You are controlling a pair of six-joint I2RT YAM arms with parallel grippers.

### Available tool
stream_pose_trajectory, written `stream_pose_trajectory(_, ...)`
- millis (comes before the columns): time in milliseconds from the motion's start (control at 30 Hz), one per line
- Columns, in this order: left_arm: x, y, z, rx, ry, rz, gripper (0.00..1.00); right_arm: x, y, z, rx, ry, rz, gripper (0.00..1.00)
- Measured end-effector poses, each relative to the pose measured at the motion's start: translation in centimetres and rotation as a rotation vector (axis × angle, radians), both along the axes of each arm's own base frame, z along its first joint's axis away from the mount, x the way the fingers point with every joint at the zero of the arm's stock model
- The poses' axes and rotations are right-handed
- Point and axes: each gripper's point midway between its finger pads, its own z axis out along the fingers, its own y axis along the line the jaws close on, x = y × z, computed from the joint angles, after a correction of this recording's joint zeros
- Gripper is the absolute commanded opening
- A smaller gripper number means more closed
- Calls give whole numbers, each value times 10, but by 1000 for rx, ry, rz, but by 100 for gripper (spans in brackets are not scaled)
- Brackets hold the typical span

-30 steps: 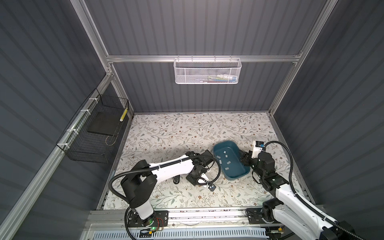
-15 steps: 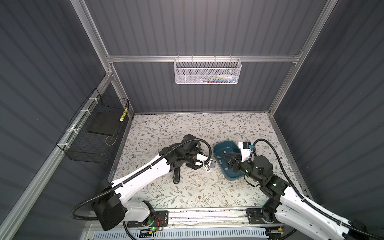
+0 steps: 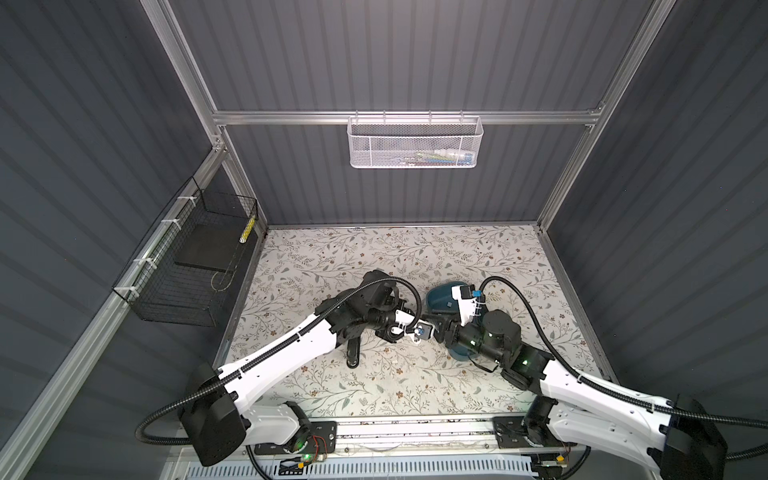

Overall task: Load the staples into the stapler
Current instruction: 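Bring the right gripper to the cream stapler held by the left gripper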

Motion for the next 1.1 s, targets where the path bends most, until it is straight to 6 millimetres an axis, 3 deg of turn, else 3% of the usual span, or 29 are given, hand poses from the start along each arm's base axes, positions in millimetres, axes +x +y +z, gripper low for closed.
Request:
stream_pose_trajectory(700,-8,-1,0,-15,50,-18,0,10,12,-14,11,36,-17,44)
stream_pose_trajectory(1100,4,3,-1,0,31,60,0,8,13,-15,11,42,-18,44)
